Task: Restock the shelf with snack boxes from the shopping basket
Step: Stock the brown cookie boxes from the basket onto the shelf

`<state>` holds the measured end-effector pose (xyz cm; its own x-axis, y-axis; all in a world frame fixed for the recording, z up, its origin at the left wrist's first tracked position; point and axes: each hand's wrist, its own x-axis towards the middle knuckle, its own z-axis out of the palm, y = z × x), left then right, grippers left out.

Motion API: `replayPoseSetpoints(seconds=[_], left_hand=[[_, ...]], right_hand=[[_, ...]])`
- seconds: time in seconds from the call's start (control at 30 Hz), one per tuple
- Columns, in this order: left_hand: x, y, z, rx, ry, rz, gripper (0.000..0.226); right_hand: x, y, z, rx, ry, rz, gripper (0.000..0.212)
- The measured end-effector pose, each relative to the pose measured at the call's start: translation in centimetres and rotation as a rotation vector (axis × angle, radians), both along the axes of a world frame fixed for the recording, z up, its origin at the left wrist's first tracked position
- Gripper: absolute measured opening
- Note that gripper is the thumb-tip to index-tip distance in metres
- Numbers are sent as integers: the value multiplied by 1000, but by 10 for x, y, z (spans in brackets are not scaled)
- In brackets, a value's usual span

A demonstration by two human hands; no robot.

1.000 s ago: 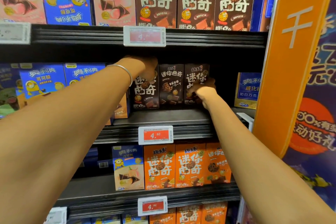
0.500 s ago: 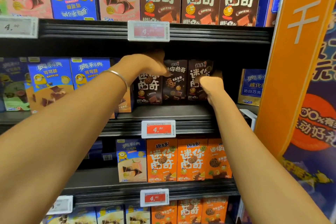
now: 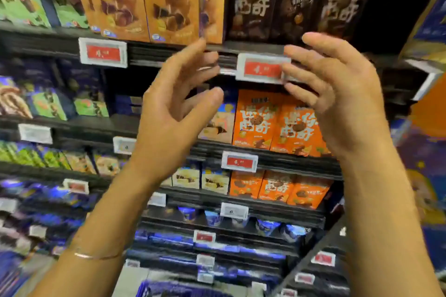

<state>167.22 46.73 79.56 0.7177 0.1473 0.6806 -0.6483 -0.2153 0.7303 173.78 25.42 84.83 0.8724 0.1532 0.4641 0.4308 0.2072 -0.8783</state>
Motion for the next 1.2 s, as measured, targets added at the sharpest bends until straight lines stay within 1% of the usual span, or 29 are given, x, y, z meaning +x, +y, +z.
replayPoseSetpoints(seconds=[0.07, 0.13, 0.2, 0.27, 0.37, 0.43, 0.5, 0.6, 0.67, 0.7, 0.77, 0.83, 0.9, 0.93, 1.03, 1.13, 1.2], left_hand=[[-31, 6, -58, -129, 115, 1, 57], [-57, 13, -114, -220, 278, 60, 56], [-78, 22, -172, -318, 519, 156, 45], [-97, 34, -233, -430, 747, 245, 38], [-127, 47, -317, -617, 1031, 319, 27], [-147, 54, -373, -690, 1167, 373, 26], [-162, 60, -430, -717, 1284, 401, 31], [-182, 67, -523, -771, 1416, 410, 36], [-189, 76, -590, -777, 1443, 396, 38], [-191, 79, -622, -792, 1447, 387, 36], [-191, 90, -689, -844, 1451, 406, 34], [-193, 102, -753, -955, 1460, 385, 40], [-193, 113, -811, -1094, 1431, 346, 48], [-194, 120, -840, -1113, 1425, 348, 50], [-188, 138, -908, -1075, 1405, 335, 59], [-177, 155, -955, -1022, 1374, 304, 67], [-169, 165, -975, -960, 1353, 256, 75]], right_hand=[[-14, 11, -44, -51, 91, 166, 29], [-22, 26, -96, -154, 284, 287, 27], [-27, 42, -155, -303, 497, 331, 23], [-32, 55, -221, -448, 698, 352, 13], [-55, 69, -316, -596, 985, 334, 7], [-79, 76, -374, -661, 1156, 301, 21], [-103, 87, -431, -713, 1295, 267, 33], [-131, 104, -532, -754, 1435, 232, 33], [-139, 120, -612, -774, 1478, 239, 40], [-143, 126, -652, -800, 1489, 242, 39], [-145, 140, -730, -840, 1506, 254, 31], [-146, 151, -809, -836, 1533, 267, 27], [-143, 165, -877, -844, 1484, 287, 35], [-143, 173, -909, -843, 1466, 297, 40], [-137, 194, -995, -887, 1408, 256, 48], [-135, 216, -1055, -868, 1250, 202, 35], [-138, 223, -1082, -829, 1127, 102, 41]])
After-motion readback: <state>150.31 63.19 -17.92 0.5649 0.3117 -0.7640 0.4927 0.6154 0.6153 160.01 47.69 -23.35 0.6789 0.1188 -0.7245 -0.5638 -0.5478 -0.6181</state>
